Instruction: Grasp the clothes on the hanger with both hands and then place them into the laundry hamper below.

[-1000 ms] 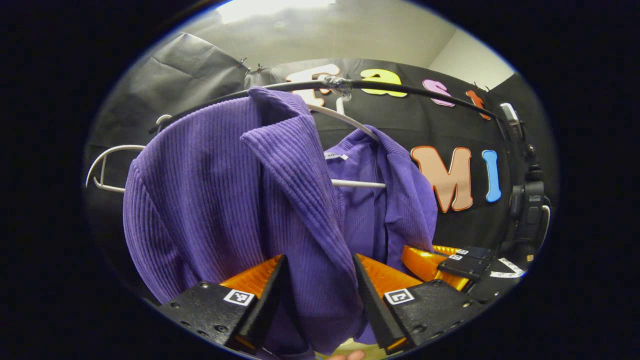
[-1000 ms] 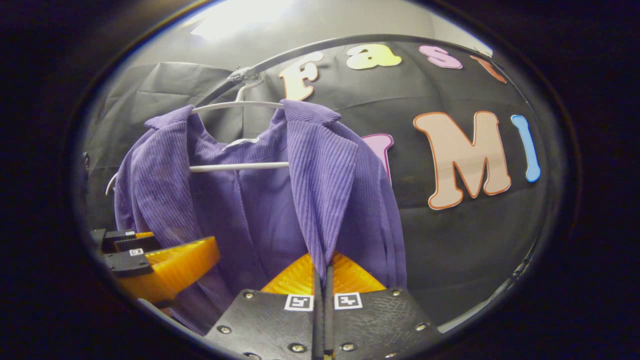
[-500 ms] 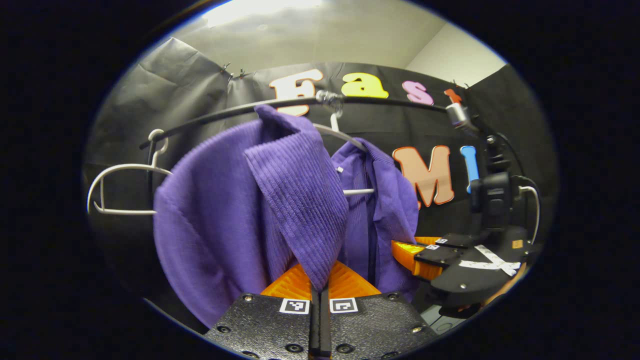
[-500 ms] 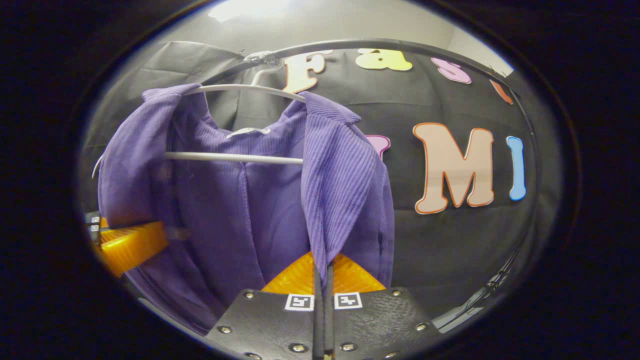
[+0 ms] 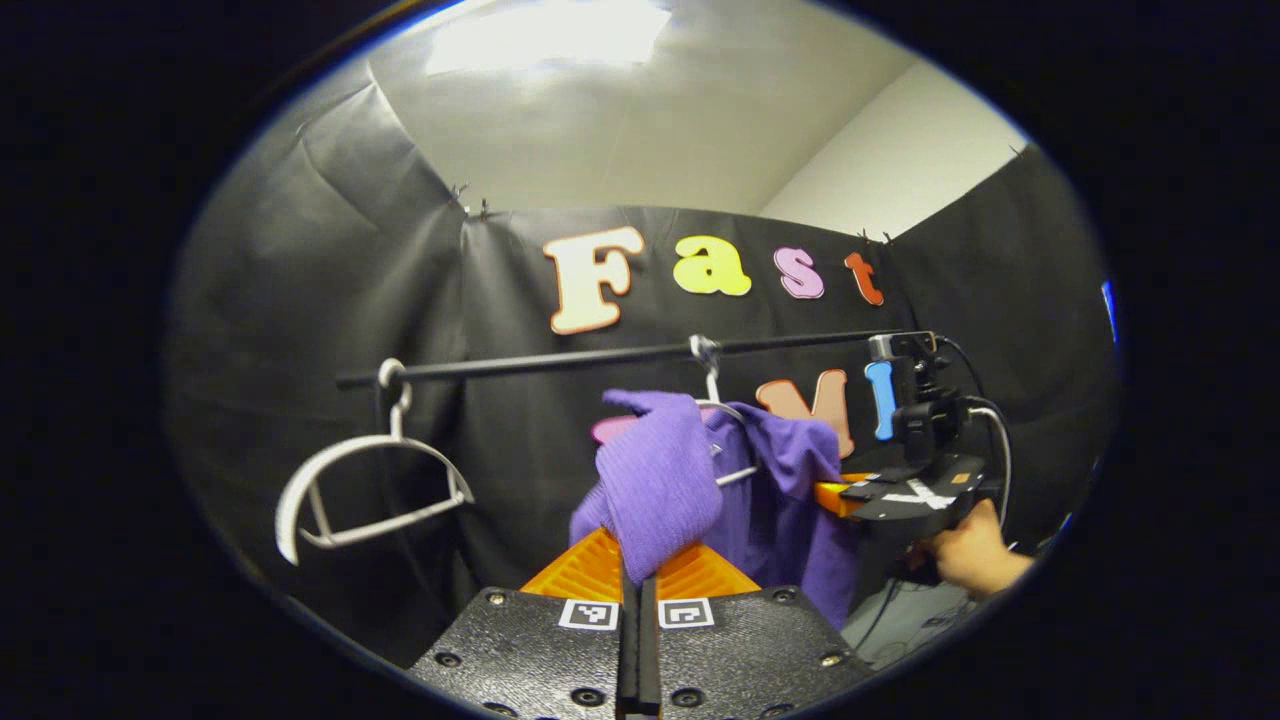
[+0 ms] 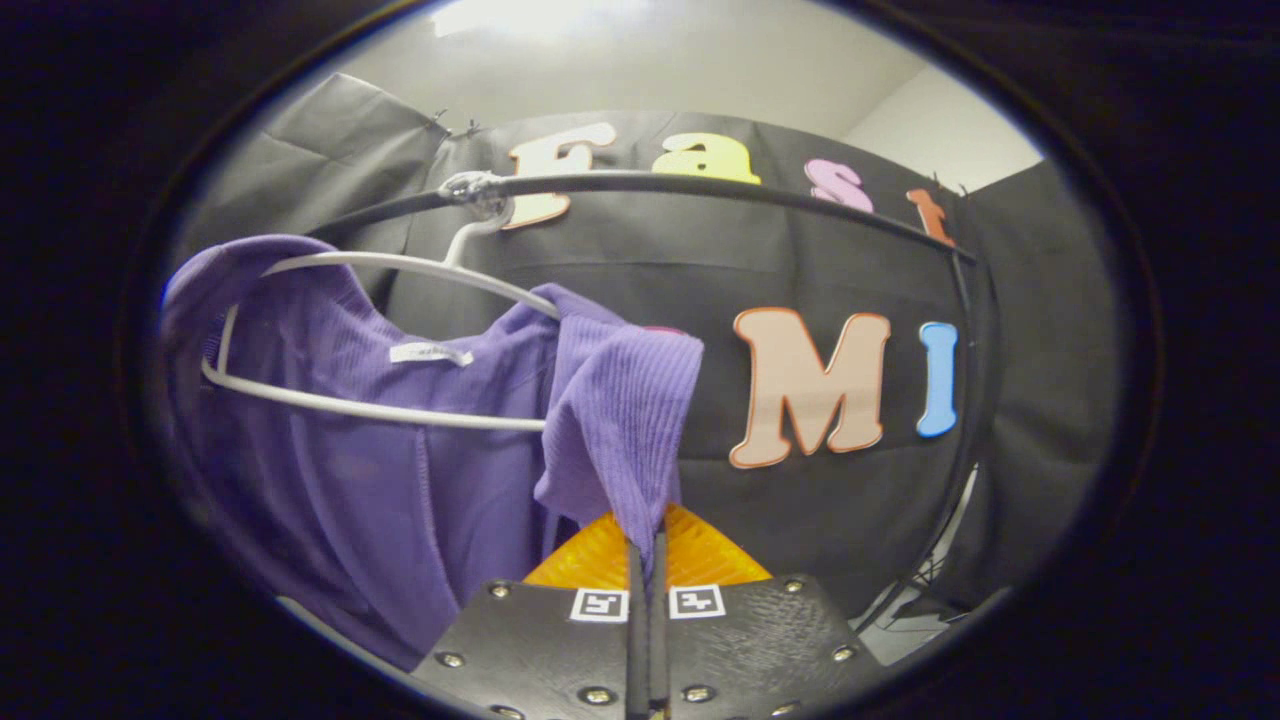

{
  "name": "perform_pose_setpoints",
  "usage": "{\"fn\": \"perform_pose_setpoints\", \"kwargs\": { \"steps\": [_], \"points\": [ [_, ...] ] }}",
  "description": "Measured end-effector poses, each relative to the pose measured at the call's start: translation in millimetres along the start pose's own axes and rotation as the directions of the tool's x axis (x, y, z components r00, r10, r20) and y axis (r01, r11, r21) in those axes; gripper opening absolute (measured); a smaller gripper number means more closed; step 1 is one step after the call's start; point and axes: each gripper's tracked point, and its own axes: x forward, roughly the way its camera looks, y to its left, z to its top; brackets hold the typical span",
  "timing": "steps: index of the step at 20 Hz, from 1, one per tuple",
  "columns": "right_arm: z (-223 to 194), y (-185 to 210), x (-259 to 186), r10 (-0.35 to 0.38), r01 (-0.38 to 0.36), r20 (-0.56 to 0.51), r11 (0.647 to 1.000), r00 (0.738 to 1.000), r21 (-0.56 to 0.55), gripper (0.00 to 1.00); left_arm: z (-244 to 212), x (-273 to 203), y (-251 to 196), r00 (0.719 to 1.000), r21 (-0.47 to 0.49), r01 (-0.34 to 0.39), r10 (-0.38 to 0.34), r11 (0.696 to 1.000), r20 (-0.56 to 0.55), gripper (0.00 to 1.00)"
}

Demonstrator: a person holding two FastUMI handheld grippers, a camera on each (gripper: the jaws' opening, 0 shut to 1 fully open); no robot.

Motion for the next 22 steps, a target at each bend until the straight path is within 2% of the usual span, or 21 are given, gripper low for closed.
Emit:
{"fn": "perform_pose_setpoints", "kwargs": {
  "steps": [1, 3, 8, 12, 16, 19, 22],
  "points": [
    [7.0, -5.6, -0.4, -0.029, 0.030, 0.014, 0.999, 0.999, -0.033, 0.00, 6.5, -0.6, 13.9, 1.000, 0.027, -0.021, 0.021, 0.999, 0.011, 0.02],
    [22.1, -11.2, 0.5, -0.067, 0.071, 0.050, 0.994, 0.997, -0.088, 0.01, 15.4, 5.4, 42.1, 0.997, 0.082, -0.080, 0.078, 0.993, 0.027, 0.00],
    [33.1, -28.8, 25.7, -0.144, 0.151, 0.058, 0.979, 0.988, -0.138, 0.01, 22.2, 43.8, 97.0, 0.981, 0.083, -0.193, 0.192, 0.978, 0.020, 0.00],
    [34.6, -43.4, 63.2, -0.161, 0.164, 0.033, 0.979, 0.986, -0.120, 0.01, 3.2, 86.0, 97.3, 0.984, 0.061, -0.175, 0.176, 0.983, -0.007, 0.00],
    [23.7, -66.6, 110.8, -0.206, 0.203, -0.029, 0.977, 0.978, -0.066, 0.01, -16.7, 110.0, 78.4, 0.993, -0.040, -0.117, 0.116, 0.992, -0.018, 0.00],
    [23.4, -88.5, 137.0, -0.261, 0.258, -0.021, 0.961, 0.965, -0.098, 0.01, -25.0, 118.9, 88.1, 0.992, -0.071, -0.126, 0.126, 0.990, -0.004, 0.00],
    [13.9, -97.0, 160.9, -0.274, 0.271, -0.029, 0.960, 0.961, -0.074, 0.01, -27.2, 127.4, 94.7, 0.992, -0.097, -0.124, 0.126, 0.988, 0.020, 0.00]
  ]
}}
